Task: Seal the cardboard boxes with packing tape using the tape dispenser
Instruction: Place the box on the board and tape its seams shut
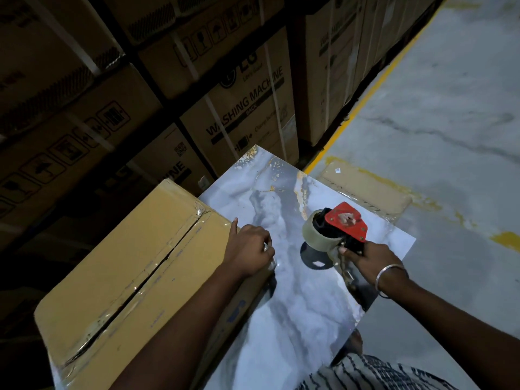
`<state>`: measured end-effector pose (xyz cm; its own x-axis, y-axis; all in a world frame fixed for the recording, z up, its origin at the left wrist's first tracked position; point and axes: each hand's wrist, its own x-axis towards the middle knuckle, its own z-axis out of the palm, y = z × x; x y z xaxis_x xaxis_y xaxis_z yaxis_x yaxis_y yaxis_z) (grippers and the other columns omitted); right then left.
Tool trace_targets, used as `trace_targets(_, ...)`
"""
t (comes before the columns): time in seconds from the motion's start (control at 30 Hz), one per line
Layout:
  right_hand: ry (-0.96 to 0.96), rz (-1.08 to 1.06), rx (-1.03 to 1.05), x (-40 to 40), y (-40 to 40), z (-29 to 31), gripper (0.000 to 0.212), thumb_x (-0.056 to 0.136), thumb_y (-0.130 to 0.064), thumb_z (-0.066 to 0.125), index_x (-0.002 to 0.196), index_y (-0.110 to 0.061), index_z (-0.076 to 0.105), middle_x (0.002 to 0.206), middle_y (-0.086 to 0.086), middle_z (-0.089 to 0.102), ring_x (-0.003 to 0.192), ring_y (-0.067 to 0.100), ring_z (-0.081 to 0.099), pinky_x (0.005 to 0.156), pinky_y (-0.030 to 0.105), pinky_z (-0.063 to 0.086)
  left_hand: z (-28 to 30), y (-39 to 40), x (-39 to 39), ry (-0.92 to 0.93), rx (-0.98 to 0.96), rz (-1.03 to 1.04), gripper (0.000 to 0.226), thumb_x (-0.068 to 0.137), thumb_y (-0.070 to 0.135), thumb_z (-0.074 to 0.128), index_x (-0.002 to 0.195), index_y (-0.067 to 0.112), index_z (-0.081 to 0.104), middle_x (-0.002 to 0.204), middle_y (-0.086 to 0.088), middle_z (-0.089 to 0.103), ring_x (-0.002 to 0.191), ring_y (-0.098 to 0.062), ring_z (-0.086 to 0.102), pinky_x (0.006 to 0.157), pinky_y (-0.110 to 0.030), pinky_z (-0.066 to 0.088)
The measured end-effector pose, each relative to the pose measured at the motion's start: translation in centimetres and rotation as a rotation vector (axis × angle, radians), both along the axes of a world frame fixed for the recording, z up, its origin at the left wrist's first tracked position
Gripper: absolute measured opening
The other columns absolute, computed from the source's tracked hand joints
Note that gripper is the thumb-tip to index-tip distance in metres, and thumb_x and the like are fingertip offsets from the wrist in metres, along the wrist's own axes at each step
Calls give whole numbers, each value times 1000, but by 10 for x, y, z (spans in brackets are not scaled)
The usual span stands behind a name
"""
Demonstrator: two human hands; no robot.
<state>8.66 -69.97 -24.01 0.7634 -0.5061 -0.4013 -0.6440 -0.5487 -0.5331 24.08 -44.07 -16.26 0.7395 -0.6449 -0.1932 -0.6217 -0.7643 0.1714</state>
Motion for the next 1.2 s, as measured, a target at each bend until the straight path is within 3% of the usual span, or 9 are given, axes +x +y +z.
trace_targets(0.1,35,39,-136,5,-4,-11,54,91,-69,53,114,-22,66,103,11,74,93,36,68,68,34,47,-3,-4,-7,-7,-4,95,17,88,32,51,97,21,60,98,10,58,109,-17,51,120,-48,1)
trace_targets(0.33,53,127,-228,19,1,-27,41,99,-55,50,110,-16,57,111,11,71,96,35,69,70,35,50,2,-26,-31,29,-149,409,49,78,12,55,125,24,50,122,4,59,125,-17,47,123,-47,2)
trace_targets(0.57,-6,147,-186,27,9,-36,43,96,-58,52,109,-17,57,108,11,70,92,36,68,72,39,55,-6,-22,-53,140,-344,408,73,72,4,64,140,27,50,150,0,49,148,-12,27,125,-38,9)
trace_targets(0.73,-23,121,-234,31,16,-36,39,94,-59,53,102,-21,55,100,8,70,89,35,67,74,42,56,-2,-23,-65,146,-378,428,68,73,2,59,137,25,54,144,-3,55,143,-14,37,125,-38,10)
trace_targets(0.9,75,114,-374,32,26,-36,55,92,-55,55,129,-14,49,127,12,57,118,36,51,97,48,41,-4,-26,-66,84,-318,413,53,73,1,53,119,24,66,115,-4,71,144,-12,36,123,-38,13)
trace_targets(0.97,-12,15,-326,31,33,-39,82,85,-53,64,148,-8,37,141,19,47,131,42,41,107,56,31,-8,-25,-65,64,-281,379,44,73,4,54,107,25,72,104,-1,75,145,-10,34,121,-39,15)
trace_targets(1.07,-295,-73,-346,30,56,-29,98,73,-50,62,152,-1,30,151,26,35,141,43,30,113,63,19,-8,-24,-64,64,-257,356,41,74,8,53,103,26,75,105,-1,75,145,-9,34,122,-39,13)
trace_targets(1.13,-474,-53,-291,30,77,-18,95,77,-52,58,152,-2,32,155,26,32,145,39,28,116,59,16,-4,-24,-63,130,-359,398,46,74,11,42,103,25,75,113,1,74,142,-9,38,122,-35,10)
trace_targets(1.2,-661,0,-13,34,101,-5,84,87,-54,51,152,-2,36,156,21,33,148,19,26,123,40,17,4,-21,-62,250,-567,494,49,74,8,39,103,26,73,117,8,71,131,-14,48,116,-26,19)
